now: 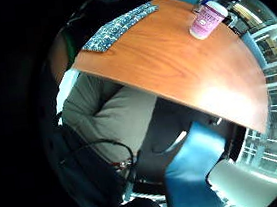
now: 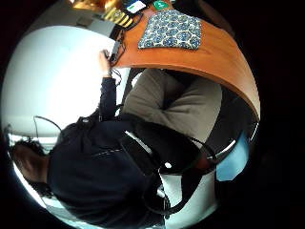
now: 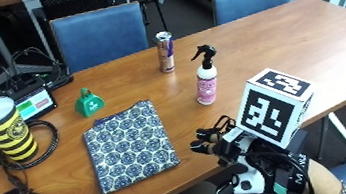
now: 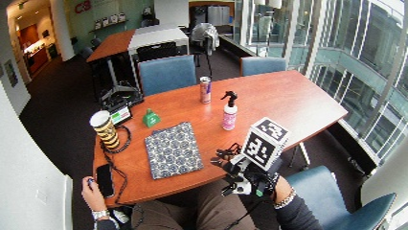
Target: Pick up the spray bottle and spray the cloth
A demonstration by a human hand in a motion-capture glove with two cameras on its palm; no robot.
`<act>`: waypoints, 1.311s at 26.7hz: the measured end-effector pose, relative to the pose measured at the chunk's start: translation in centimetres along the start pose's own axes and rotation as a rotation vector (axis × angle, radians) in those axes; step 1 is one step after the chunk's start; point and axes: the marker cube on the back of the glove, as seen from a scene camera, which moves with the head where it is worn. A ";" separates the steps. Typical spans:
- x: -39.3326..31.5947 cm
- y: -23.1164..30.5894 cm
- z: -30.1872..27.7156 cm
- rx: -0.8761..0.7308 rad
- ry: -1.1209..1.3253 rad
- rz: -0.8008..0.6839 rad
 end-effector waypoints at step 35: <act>8.8 -7.0 -5.9 0.568 0.100 0.403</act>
